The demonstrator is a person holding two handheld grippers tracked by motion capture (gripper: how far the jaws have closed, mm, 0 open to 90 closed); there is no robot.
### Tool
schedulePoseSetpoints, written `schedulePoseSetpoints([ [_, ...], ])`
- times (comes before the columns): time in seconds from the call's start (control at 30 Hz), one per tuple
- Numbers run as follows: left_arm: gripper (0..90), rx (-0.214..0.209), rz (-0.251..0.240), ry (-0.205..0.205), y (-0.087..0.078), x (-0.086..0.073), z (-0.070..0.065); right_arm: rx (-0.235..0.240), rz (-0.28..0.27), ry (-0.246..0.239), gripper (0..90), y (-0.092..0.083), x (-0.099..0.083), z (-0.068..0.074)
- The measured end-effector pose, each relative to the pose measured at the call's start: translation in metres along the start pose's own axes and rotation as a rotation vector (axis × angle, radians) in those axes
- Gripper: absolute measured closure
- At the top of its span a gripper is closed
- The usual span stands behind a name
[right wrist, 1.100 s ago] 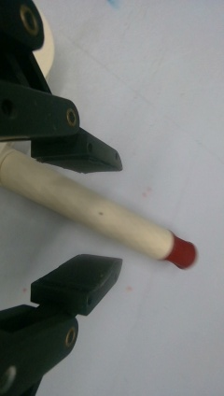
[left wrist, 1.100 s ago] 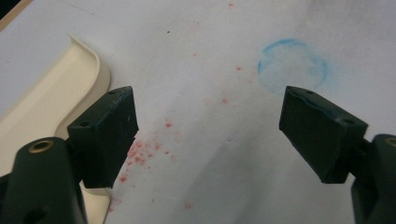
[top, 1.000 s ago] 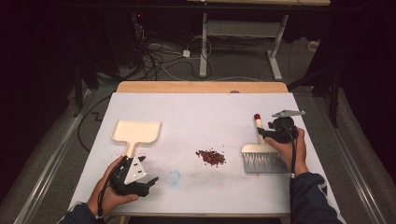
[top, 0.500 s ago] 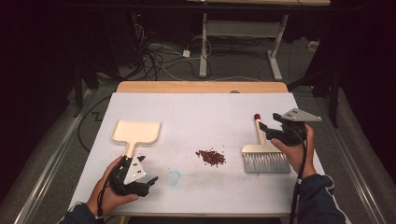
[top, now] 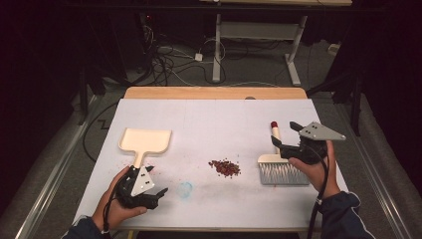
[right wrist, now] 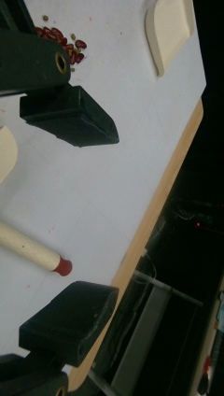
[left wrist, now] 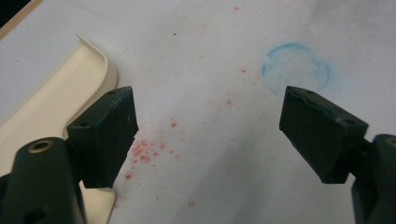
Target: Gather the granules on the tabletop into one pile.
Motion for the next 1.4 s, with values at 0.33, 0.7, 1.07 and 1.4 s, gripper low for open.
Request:
schedulePoseSetpoints([
  [0.33, 18.5, -0.002, 0.001, 0.005, 0.000, 0.000, -0.001, 0.021, -0.022, -0.048, 22.8, -0.018, -0.002, 0.015],
  [0.7, 18.5, -0.004, 0.005, 0.012, 0.000, 0.000, -0.001, 0.018, -0.024, -0.078, 23.0, -0.034, -0.016, 0.024],
  [1.07, 18.5, 0.001, 0.004, 0.007, 0.001, 0.000, -0.001, 0.004, -0.044, -0.114, 23.2, -0.048, -0.036, 0.031],
  [1.4, 18.5, 0.002, 0.009, 0.027, 0.005, 0.003, -0.002, 0.009, -0.008, -0.073, 24.3, -0.060, -0.076, 0.043],
])
Point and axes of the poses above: each handheld gripper's, and its own axes: y roughly forward along the jaws, x roughly out of its top, z roughly to its left, the point moved 2 cm from there along y, roughly forward along the jaws, and after that the axes turned 8 degrees about -z, right-handed, at the moved point
